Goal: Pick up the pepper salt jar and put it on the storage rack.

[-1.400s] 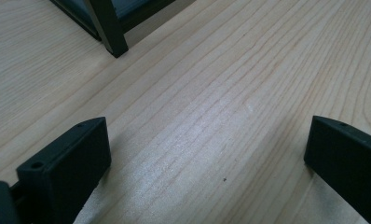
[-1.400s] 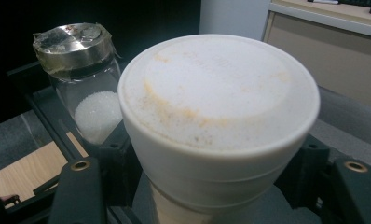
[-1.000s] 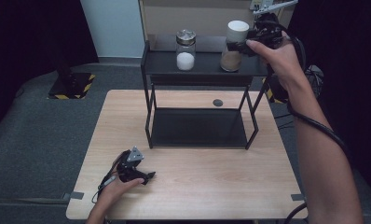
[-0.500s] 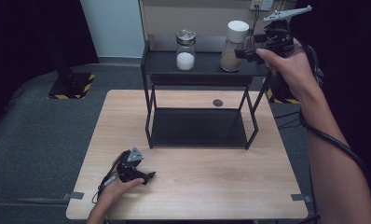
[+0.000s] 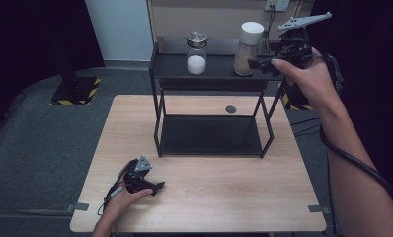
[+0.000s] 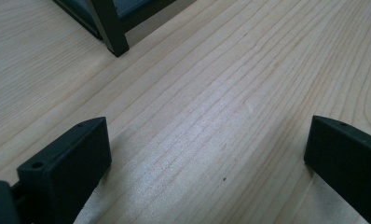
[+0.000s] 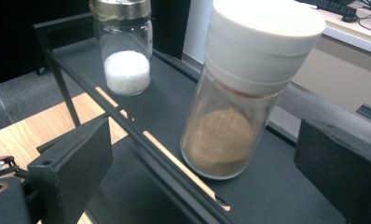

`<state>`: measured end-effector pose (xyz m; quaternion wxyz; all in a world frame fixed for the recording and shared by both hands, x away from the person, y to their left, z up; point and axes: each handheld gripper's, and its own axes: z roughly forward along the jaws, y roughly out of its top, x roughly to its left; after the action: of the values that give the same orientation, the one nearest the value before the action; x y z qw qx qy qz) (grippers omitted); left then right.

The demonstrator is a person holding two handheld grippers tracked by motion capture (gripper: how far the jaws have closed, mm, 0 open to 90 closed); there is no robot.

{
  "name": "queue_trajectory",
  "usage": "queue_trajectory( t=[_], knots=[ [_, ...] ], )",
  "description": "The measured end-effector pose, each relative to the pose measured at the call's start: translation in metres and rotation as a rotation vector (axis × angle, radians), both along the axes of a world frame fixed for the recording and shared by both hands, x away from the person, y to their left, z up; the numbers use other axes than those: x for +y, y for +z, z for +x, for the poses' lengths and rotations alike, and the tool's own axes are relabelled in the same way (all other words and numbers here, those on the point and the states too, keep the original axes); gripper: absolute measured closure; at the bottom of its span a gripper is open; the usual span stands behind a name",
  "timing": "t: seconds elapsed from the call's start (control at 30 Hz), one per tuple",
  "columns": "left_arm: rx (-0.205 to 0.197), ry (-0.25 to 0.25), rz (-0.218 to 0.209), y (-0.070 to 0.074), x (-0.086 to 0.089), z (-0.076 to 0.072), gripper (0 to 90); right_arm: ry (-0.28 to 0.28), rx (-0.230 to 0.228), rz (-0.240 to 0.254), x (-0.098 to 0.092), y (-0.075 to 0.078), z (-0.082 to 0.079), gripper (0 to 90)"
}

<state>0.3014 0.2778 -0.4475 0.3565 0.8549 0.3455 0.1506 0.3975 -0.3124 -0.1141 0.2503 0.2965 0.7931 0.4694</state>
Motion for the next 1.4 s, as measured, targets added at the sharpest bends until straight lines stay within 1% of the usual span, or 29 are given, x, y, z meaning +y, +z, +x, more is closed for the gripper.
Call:
queue_trajectory(
  t=[0.13,0.17,0.2,0.3,0.33,0.37,0.4,0.43,0.5,0.53,0.57,0.6,0.67,0.77,0.8,0.83,0.87,0.9,0.97,1.0,1.03,1.13,1.2,1.23,1.3,1.33,1.4],
  knots=[
    [0.000,0.000,0.000,0.000,0.000,0.000,0.0,0.007,0.002,0.000,0.000,-0.005,-0.008,5.0],
    [0.000,0.000,0.000,0.000,0.000,0.000,0.0,0.015,0.009,0.000,0.000,-0.008,-0.012,5.0],
    [0.000,0.000,0.000,0.000,0.000,0.000,0.0,0.015,0.009,0.000,0.000,-0.008,-0.012,5.0],
    [0.000,0.000,0.000,0.000,0.000,0.000,0.0,0.031,0.012,-0.005,-0.001,-0.015,-0.022,4.9],
    [0.000,0.000,0.000,0.000,0.000,0.000,0.0,0.031,0.012,-0.005,-0.001,-0.015,-0.022,4.9],
    [0.000,0.001,0.000,0.000,0.000,0.000,0.0,0.030,0.017,-0.010,0.000,-0.019,-0.025,4.9],
    [0.000,0.001,0.000,0.000,0.000,0.000,0.0,0.030,0.017,-0.010,0.000,-0.019,-0.025,4.9],
    [0.000,0.001,0.000,0.000,0.000,0.000,0.0,0.026,0.023,-0.017,0.001,-0.024,-0.028,4.9],
    [0.000,0.001,0.000,0.000,0.000,0.000,0.0,0.026,0.024,-0.020,0.001,-0.026,-0.030,4.9],
    [0.000,0.001,-0.001,0.000,0.000,0.000,0.0,0.029,0.031,-0.019,0.002,-0.032,-0.033,4.9],
    [0.000,0.001,-0.001,0.000,0.000,0.000,0.0,0.029,0.031,-0.019,0.002,-0.032,-0.033,4.9],
    [0.000,0.001,-0.001,0.000,0.000,0.000,0.0,0.030,0.034,-0.019,0.002,-0.036,-0.035,4.8],
    [0.000,0.001,-0.001,0.000,0.000,0.000,0.0,0.029,0.040,-0.037,0.006,-0.044,-0.039,4.7],
    [0.000,0.002,-0.001,0.000,0.000,0.000,0.0,0.039,0.046,-0.047,0.009,-0.053,-0.043,4.7],
    [0.000,0.002,-0.001,0.000,0.000,0.000,0.0,0.039,0.046,-0.047,0.009,-0.053,-0.043,4.7],
    [0.000,0.003,0.000,0.000,0.000,-0.001,0.0,0.040,0.053,-0.048,0.011,-0.059,-0.045,4.6],
    [0.000,0.007,0.000,0.000,-0.001,-0.001,0.0,0.044,0.055,-0.050,0.011,-0.063,-0.046,4.7],
    [0.000,0.007,0.000,0.000,-0.001,-0.001,0.0,0.044,0.055,-0.050,0.011,-0.063,-0.046,4.7],
    [0.000,0.009,0.000,0.000,-0.001,-0.002,0.0,0.049,0.064,-0.054,0.014,-0.072,-0.049,4.6],
    [0.000,0.009,0.000,0.000,-0.001,-0.002,0.0,0.049,0.064,-0.054,0.014,-0.072,-0.049,4.6],
    [-0.001,0.010,0.000,0.000,-0.001,-0.002,0.0,0.053,0.068,-0.055,0.014,-0.077,-0.051,4.6],
    [-0.001,0.011,0.000,0.000,-0.001,-0.002,0.0,0.055,0.075,-0.052,0.014,-0.082,-0.053,4.6],
    [0.001,0.012,0.000,0.000,-0.001,-0.003,0.0,0.056,0.080,-0.054,0.014,-0.089,-0.055,4.6],
    [0.001,0.012,0.000,0.000,-0.001,-0.003,0.0,0.056,0.080,-0.054,0.014,-0.089,-0.055,4.6],
    [0.001,0.010,0.003,0.000,-0.001,-0.002,0.0,0.060,0.083,-0.051,0.013,-0.099,-0.055,4.7],
    [0.001,0.010,0.003,0.000,-0.001,-0.002,0.0,0.060,0.083,-0.051,0.013,-0.099,-0.055,4.7],
    [0.001,0.010,0.003,0.000,-0.001,-0.002,0.0,0.059,0.097,-0.051,0.013,-0.109,-0.054,4.7]
  ],
)
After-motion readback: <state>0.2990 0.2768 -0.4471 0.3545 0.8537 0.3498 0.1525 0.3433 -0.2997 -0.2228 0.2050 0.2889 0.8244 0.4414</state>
